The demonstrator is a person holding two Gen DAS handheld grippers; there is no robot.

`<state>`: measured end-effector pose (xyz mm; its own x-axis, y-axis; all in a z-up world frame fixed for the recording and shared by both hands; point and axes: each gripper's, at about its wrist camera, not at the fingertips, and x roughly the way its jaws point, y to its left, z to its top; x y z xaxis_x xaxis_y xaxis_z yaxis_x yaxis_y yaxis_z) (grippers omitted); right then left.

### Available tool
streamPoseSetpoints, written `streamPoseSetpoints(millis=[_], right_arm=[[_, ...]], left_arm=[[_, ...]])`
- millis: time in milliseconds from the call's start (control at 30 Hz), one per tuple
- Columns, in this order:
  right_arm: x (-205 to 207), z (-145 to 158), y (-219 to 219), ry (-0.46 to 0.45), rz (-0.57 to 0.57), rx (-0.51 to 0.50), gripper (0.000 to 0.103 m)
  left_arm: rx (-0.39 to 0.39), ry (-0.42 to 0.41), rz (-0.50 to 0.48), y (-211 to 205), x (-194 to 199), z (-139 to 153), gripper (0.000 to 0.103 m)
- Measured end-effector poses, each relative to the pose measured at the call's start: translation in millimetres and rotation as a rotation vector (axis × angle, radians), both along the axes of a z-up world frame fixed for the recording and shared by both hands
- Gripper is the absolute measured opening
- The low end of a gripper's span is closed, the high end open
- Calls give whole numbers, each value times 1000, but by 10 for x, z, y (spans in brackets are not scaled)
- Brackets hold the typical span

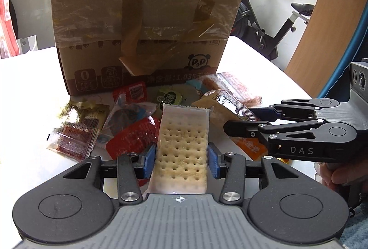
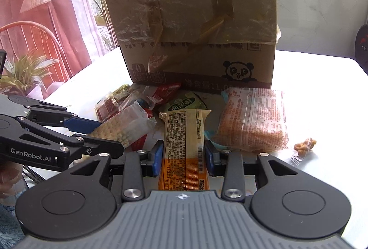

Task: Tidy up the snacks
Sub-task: 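Lift the cracker packet and wafer bar over the box and release them inside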

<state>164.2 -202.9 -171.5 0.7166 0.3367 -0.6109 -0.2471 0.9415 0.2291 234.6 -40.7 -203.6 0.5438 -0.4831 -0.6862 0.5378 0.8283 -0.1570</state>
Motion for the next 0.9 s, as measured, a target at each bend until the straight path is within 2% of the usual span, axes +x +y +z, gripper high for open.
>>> streamPoseSetpoints(millis=[100,400,567,733,900], right_arm=[[-15,147,-31,-43,-12,13,38],[184,783,-241,-225,-62,35,38],[391,1215,-341,-341,-70,53,38],[756,1564,-404,-425,-82,36,38],[1280,1674,-390,-436,-112,1,38]], left_arm=[[-35,-34,16,50,10,159,49],[-100,-225,131,313,265,900,49],[-98,-336,174,363,491,1333,49],[-86,-401,206,289,854,1686,49],[-38,-420,243,57,1285,1836,49]])
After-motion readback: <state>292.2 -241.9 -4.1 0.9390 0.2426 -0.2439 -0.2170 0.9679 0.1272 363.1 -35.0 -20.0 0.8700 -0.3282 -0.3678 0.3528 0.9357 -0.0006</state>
